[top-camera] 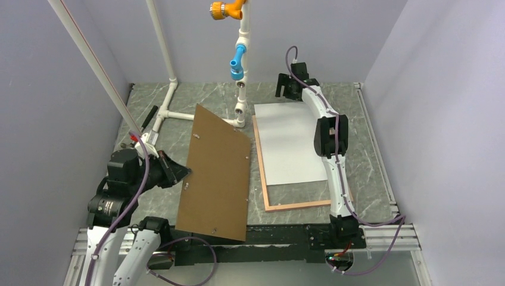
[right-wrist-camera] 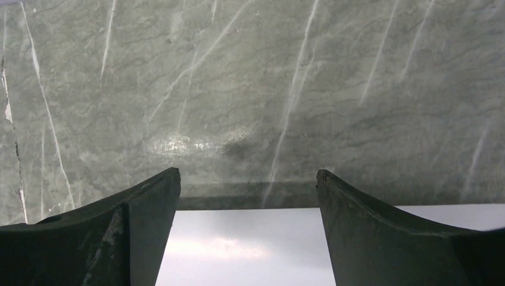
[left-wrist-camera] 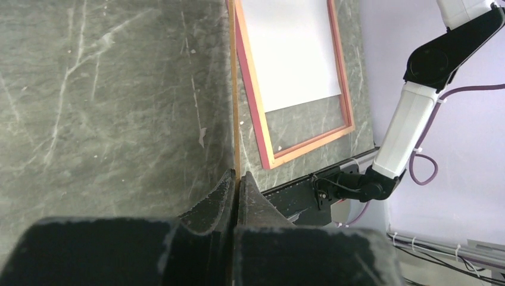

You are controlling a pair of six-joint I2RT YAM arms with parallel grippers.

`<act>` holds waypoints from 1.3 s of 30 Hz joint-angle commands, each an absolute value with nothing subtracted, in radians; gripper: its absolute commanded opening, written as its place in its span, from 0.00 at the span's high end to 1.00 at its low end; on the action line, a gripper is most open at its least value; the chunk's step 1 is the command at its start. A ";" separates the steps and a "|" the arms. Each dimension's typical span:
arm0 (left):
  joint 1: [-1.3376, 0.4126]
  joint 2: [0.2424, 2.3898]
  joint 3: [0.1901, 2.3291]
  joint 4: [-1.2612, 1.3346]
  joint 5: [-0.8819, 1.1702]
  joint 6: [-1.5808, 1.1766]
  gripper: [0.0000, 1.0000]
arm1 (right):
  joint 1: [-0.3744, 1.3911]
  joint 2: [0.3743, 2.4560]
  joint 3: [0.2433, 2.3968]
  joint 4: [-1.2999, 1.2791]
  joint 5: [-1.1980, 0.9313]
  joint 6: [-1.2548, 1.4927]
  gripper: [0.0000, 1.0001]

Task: Put the photo into the frame
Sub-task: Pick up the photo frame item from the photo frame, then adjust the photo in the photo frame.

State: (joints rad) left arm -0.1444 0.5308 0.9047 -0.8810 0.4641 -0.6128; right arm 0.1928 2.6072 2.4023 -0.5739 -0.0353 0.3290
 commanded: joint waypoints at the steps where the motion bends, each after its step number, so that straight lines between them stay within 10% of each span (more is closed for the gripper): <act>1: -0.140 0.504 0.973 -0.904 0.387 -0.613 1.00 | 0.209 2.615 2.446 -0.474 -0.042 0.283 0.14; 39: -0.140 0.488 0.876 -0.861 0.417 -0.626 1.00 | 0.215 2.406 2.315 -0.663 -0.425 0.168 0.17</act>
State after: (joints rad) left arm -0.1387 0.5053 0.8886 -0.9043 0.3931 -0.6247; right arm 0.2176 2.5153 2.3257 -0.6533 -0.3710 0.1940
